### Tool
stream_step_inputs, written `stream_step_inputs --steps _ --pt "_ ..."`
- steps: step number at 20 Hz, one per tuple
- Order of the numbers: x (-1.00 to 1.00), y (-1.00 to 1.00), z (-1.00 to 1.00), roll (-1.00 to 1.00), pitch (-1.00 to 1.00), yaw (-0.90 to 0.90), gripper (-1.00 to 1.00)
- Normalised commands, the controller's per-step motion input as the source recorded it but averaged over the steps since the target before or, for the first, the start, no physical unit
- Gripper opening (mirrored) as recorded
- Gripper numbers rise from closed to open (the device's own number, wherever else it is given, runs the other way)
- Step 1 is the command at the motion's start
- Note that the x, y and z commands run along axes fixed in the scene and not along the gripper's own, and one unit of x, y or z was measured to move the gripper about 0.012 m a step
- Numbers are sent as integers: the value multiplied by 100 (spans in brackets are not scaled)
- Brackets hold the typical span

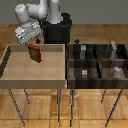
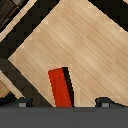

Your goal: Place the box of cereal into the appropriate compartment.

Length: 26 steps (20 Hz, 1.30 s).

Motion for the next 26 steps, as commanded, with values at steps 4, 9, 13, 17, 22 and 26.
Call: stream_step_inputs --steps 4,9,13,17,22,26 --pt "0 0 -75 0 0 0 100" --pt "0 0 -80 0 0 0 100" --pt "0 0 0 0 0 0 -100" --pt "0 0 0 0 0 0 -100" --pt "0 0 20 0 0 0 -100" --pt "0 0 100 0 0 0 -100"
